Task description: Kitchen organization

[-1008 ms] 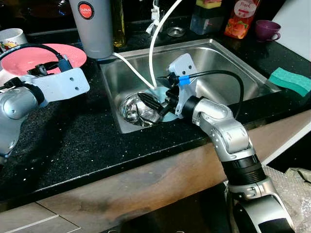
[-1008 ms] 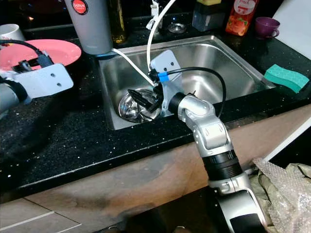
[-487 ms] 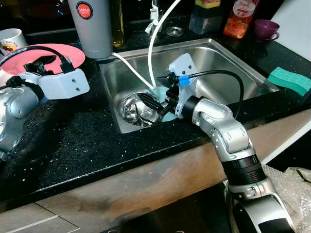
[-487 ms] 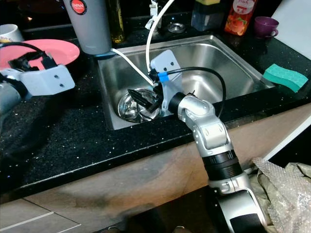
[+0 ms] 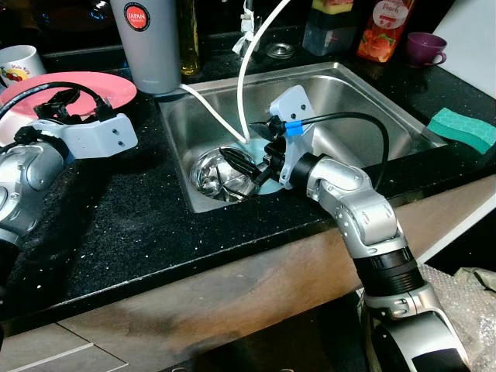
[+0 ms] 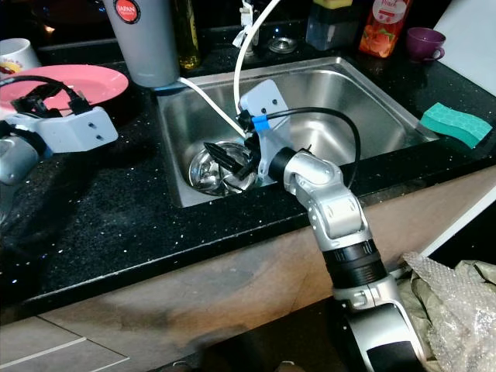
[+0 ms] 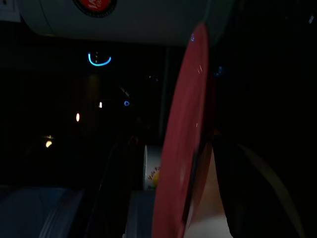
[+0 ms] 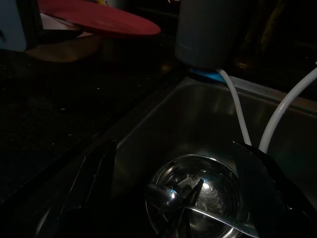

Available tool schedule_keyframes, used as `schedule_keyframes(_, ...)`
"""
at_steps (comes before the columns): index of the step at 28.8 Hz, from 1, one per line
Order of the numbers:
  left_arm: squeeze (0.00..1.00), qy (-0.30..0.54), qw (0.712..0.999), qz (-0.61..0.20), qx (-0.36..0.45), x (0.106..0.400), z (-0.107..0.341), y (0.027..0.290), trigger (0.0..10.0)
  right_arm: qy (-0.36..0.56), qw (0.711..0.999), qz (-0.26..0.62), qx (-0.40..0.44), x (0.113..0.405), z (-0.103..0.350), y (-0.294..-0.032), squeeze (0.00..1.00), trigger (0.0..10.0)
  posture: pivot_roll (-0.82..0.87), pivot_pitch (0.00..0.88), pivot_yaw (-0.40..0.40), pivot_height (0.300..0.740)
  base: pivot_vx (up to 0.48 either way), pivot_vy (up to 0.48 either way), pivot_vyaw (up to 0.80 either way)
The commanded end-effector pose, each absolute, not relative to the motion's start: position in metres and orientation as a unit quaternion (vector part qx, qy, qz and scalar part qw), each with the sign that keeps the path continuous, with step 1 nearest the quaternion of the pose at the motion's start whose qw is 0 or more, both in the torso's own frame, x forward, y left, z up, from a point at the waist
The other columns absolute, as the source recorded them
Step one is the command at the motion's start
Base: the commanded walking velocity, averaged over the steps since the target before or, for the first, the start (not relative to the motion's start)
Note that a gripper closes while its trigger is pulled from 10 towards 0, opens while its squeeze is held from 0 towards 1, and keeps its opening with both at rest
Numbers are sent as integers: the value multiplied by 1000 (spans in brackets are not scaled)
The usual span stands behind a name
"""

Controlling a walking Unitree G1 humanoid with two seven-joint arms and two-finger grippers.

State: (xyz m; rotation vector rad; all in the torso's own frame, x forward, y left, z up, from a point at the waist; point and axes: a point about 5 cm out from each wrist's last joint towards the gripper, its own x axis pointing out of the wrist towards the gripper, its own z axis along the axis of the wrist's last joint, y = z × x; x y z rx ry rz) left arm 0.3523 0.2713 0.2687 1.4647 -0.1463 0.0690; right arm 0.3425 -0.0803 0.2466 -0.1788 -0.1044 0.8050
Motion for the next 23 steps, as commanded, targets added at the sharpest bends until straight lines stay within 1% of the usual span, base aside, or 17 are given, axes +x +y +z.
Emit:
schedule_keyframes(1, 0, -65, 738, 21, 672, 355, 263, 269, 0, -51, 915, 391, -88, 343, 247, -81, 0, 10000, 37, 86, -23, 740, 0, 0, 0)
schedule_keyframes(6, 0, -67, 746, 18, 662, 358, 260, 271, 0, -51, 915, 391, -87, 343, 247, -81, 0, 10000, 36, 89, -22, 740, 0, 0, 0)
schedule_keyframes(16, 0, -66, 746, 17, 662, 361, 257, 277, 0, -51, 915, 391, -88, 342, 247, -81, 0, 10000, 37, 92, -24, 740, 0, 0, 0)
schedule_keyframes(23, 0, -80, 744, 28, 663, 363, 262, 279, 0, -51, 915, 390, -88, 343, 247, -81, 0, 10000, 36, 93, -22, 740, 0, 0, 0)
